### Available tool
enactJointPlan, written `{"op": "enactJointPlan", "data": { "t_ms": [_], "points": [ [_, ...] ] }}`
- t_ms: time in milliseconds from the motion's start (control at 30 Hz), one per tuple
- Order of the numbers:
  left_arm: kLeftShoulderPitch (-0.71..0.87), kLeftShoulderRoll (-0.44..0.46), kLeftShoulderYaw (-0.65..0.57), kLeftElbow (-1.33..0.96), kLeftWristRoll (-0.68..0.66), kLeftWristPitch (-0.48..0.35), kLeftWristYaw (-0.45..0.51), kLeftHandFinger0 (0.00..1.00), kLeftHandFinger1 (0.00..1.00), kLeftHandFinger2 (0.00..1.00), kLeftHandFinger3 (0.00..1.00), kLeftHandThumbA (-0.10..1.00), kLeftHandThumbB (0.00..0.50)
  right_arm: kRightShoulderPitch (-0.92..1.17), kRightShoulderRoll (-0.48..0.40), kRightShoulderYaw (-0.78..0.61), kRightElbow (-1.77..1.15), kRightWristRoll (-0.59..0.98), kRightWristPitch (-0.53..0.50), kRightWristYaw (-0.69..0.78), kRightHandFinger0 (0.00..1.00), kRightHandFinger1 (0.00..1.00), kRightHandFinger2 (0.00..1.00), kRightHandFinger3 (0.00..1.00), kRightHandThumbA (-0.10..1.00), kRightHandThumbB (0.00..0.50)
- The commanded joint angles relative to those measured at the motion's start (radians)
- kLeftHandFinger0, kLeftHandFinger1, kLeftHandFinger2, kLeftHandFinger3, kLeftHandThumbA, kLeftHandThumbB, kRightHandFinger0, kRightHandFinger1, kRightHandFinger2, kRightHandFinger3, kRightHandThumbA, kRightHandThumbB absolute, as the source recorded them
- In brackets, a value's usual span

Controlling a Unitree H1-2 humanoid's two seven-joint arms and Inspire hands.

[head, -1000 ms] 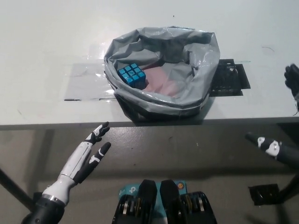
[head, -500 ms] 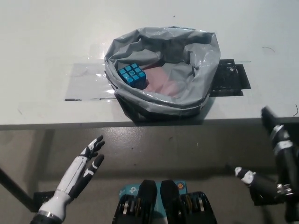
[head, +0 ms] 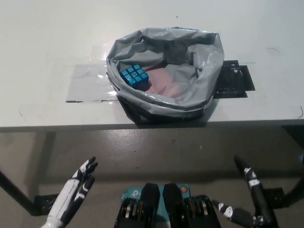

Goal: Use the right hand to pick up a rubix's cube and place it into a plastic bag and lift the bag

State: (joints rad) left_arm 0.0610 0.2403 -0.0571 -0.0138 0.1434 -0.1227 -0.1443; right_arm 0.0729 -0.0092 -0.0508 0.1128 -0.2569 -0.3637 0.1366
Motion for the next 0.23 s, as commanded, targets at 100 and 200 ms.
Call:
{"op": "enactJointPlan", "data": {
  "t_ms": [100,200],
  "points": [
    [0.016,0.011,0.003,-0.022,-0.014,-0.048,-0.001,1.0,1.0,1.0,1.0,1.0,0.305,0.025,-0.025,0.046,-0.019,-0.016,-0.053,-0.04,1.0,1.0,1.0,1.0,1.0,0.267],
    [0.014,0.014,0.004,-0.022,-0.017,-0.045,-0.004,1.0,1.0,1.0,1.0,1.0,0.31,0.021,-0.025,0.049,-0.015,-0.023,-0.054,-0.046,1.0,1.0,1.0,1.0,1.0,0.268]
  ]
}}
